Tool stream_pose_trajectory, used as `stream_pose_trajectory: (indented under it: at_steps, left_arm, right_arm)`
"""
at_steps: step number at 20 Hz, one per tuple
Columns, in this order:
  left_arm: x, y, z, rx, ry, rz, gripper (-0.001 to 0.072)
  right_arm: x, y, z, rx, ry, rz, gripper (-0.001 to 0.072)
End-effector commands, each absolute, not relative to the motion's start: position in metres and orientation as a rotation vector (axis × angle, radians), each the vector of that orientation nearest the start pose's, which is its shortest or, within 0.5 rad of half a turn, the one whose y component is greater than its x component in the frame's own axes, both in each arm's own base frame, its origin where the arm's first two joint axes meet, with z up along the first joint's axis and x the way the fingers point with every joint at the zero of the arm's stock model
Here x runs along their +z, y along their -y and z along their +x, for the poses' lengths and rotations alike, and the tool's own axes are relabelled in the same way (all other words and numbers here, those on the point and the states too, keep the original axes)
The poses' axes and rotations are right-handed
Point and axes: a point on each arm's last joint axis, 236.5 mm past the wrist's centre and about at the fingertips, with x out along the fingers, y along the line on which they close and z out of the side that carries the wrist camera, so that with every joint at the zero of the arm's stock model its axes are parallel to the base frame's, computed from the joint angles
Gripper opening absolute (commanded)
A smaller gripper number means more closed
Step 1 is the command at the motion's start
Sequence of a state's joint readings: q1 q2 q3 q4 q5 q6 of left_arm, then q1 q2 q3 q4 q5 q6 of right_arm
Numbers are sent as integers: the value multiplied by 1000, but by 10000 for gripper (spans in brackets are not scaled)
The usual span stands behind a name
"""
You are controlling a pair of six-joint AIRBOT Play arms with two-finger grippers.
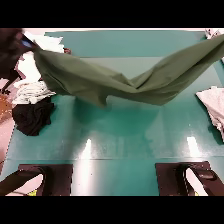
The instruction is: Fold the shirts.
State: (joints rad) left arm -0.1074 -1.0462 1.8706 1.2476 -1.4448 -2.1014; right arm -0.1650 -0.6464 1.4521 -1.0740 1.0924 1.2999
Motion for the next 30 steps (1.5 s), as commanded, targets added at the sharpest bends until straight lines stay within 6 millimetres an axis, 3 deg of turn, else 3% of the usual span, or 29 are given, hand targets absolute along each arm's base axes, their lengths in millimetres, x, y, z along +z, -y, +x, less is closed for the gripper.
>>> stream_pose_trajectory:
  at_steps: [1, 3, 5, 6, 7, 8, 10, 11, 13, 15, 17, 20, 22, 24, 26, 28, 30]
  left_arm:
    - [445, 106, 266, -322, -407, -728, 27]
    - [509, 114, 204, -481, -190, -778, 27]
    - [573, 107, 132, -616, 77, -829, 26]
    - [584, 97, 114, -610, 150, -835, 26]
    - [579, 91, 110, -581, 127, -884, 25]
    - [560, 97, 113, -567, 27, -921, 26]
    - [504, 115, 125, -521, -234, -907, 26]
    - [471, 116, 136, -455, -361, -893, 27]
    - [416, 99, 174, -288, -493, -854, 27]
    - [359, 90, 214, -185, -590, -801, 27]
    - [282, 98, 259, -126, -732, -833, 27]
    - [164, 120, 309, -78, -879, -1012, 27]
    - [106, 113, 335, -1, -864, -1082, 27]
    - [67, 100, 363, 73, -815, -1113, 27]
    - [43, 89, 394, 125, -757, -1131, 27]
    - [31, 74, 431, 167, -649, -1168, 27]
    - [30, 68, 462, 172, -593, -1152, 28]
  right_arm:
    - [461, -57, 247, 254, -49, -48, 17]
    - [511, -60, 210, 244, 87, -99, 17]
    - [549, -48, 170, 166, 189, -166, 17]
    - [559, -40, 155, 133, 211, -160, 17]
    - [565, -37, 144, 119, 224, -145, 17]
    - [568, -38, 136, 131, 231, -132, 17]
    - [561, -40, 135, 153, 181, 31, 17]
    - [545, -39, 146, 152, 104, 113, 17]
    - [480, -30, 192, 96, -158, 215, 17]
    - [398, -16, 241, 22, -434, 295, 18]
    - [314, -9, 291, -4, -650, 342, 19]
    - [185, -23, 351, 22, -888, 495, 19]
    - [117, -27, 382, 4, -950, 597, 19]
    - [63, -26, 410, -33, -979, 625, 19]
    - [22, -31, 441, -41, -982, 607, 19]
    - [2, -46, 472, 3, -968, 537, 20]
    - [0, -64, 503, 68, -922, 446, 23]
